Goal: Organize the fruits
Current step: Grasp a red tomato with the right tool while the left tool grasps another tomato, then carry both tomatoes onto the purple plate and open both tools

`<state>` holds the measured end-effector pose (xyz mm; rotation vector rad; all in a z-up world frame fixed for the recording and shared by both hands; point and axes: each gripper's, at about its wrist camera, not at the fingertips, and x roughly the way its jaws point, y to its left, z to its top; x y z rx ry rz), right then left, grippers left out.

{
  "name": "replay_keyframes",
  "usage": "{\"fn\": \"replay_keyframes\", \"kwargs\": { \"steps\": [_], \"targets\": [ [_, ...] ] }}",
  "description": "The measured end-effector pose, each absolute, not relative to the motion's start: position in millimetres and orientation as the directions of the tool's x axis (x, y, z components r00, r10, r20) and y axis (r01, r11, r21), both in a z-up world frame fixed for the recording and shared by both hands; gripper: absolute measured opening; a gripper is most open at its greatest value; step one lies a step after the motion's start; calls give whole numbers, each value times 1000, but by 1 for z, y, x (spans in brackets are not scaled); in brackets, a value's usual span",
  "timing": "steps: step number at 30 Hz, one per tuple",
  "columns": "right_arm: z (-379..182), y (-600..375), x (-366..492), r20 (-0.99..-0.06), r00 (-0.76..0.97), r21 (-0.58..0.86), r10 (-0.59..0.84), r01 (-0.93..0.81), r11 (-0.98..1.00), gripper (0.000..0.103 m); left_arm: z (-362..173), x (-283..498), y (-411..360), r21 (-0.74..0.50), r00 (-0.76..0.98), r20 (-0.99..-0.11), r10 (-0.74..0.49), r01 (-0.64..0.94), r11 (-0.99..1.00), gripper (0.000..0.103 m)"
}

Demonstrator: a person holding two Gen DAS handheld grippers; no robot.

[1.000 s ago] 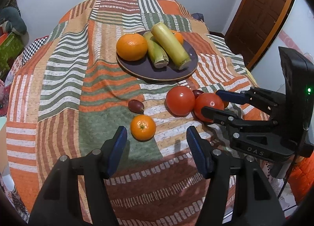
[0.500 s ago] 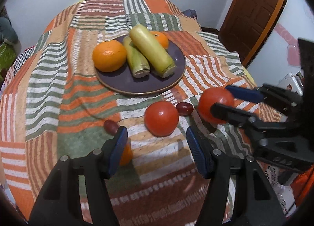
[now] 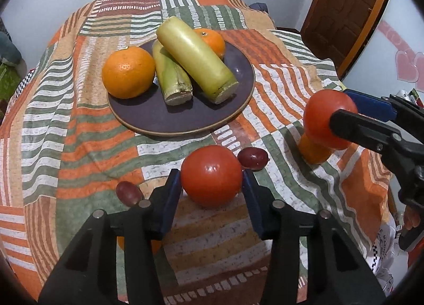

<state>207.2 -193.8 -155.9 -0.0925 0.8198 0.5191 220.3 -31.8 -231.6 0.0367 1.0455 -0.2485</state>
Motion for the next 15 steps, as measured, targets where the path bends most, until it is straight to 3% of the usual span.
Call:
{"fn": "replay_keyframes", "kwargs": {
  "steps": [15],
  "targets": [
    [-152,-197,219,-716,572,116,400,-467,876,42,-196,222,-3,-119,551,-812,-191,164,979,46]
  ]
}}
